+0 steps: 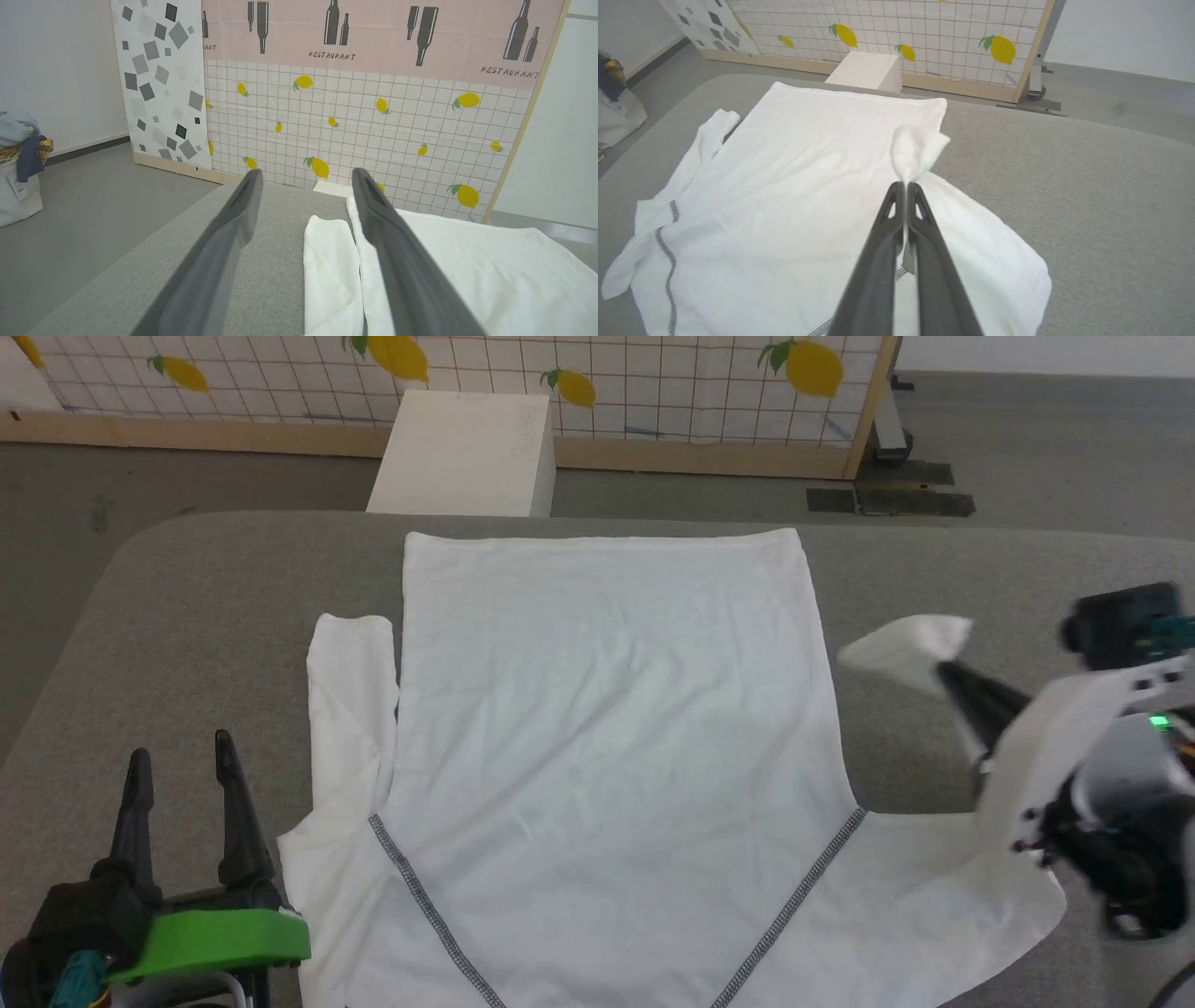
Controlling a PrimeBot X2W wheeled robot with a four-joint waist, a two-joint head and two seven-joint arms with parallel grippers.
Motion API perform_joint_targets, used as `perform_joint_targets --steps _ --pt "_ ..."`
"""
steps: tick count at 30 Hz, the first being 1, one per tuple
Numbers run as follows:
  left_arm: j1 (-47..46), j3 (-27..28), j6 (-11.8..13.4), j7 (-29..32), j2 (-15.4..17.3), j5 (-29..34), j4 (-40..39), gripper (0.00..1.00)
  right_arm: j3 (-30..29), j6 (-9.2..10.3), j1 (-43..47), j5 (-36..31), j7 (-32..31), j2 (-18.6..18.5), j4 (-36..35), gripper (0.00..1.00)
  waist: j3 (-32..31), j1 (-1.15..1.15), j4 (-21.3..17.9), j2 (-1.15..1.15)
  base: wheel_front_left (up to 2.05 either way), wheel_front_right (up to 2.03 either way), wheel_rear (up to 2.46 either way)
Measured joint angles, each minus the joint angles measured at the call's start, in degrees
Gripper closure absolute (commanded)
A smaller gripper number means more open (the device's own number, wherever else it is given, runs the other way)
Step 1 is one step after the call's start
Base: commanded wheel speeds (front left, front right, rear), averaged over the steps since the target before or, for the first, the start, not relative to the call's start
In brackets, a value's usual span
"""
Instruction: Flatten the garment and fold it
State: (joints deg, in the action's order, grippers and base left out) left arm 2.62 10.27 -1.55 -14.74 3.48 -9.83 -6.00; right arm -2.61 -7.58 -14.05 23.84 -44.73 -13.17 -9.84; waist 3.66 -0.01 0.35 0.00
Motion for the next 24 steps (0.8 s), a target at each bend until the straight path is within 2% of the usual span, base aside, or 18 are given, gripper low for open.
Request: perform_joint_targets --steps 5,8,12,16,20,23,24 --pt "-0.03 -0.34 -0.43 0.00 -0.08 -0.01 0.05 0.00 10.91 0.01 -0.52 3.19 0.64 7.43 2.29 1.00 -0.22 0.00 0.91 0.00 0.00 0.00 0.00" --pt "-0.12 -0.74 -0.54 0.00 -0.12 -0.07 0.22 0.00 16.29 0.01 -2.91 4.33 2.71 9.32 6.77 1.00 0.18 0.00 1.74 0.00 0.00 0.00 0.00" --pt "-0.42 -1.63 -0.74 0.00 -0.15 -0.34 0.85 0.00 24.60 0.01 -7.08 6.43 5.89 10.11 13.08 1.00 1.22 0.00 3.11 0.00 0.00 0.00 0.00" --pt "-1.14 -2.41 -0.92 0.00 -0.23 -0.55 1.62 0.00 32.81 0.01 -11.95 12.00 10.88 10.18 18.71 1.00 2.46 0.00 4.89 0.00 0.00 0.00 0.00" --pt "-2.22 -3.22 -1.00 0.00 -0.29 -1.26 2.15 0.00 39.21 0.00 -16.10 15.37 13.92 10.26 23.71 1.00 3.72 0.00 6.75 0.00 0.00 0.00 0.00" --pt "-2.89 -3.53 -1.00 0.00 -0.30 -1.77 2.45 0.00 43.34 0.01 -18.33 15.56 14.43 10.32 28.81 1.00 4.89 0.00 8.03 0.00 0.00 0.00 0.00" --pt "-2.94 -3.57 -1.00 0.00 -0.31 -1.78 2.64 0.00 44.45 0.01 -18.67 15.57 14.16 10.26 30.07 0.58 5.19 0.00 8.31 0.00 0.00 0.00 0.00"
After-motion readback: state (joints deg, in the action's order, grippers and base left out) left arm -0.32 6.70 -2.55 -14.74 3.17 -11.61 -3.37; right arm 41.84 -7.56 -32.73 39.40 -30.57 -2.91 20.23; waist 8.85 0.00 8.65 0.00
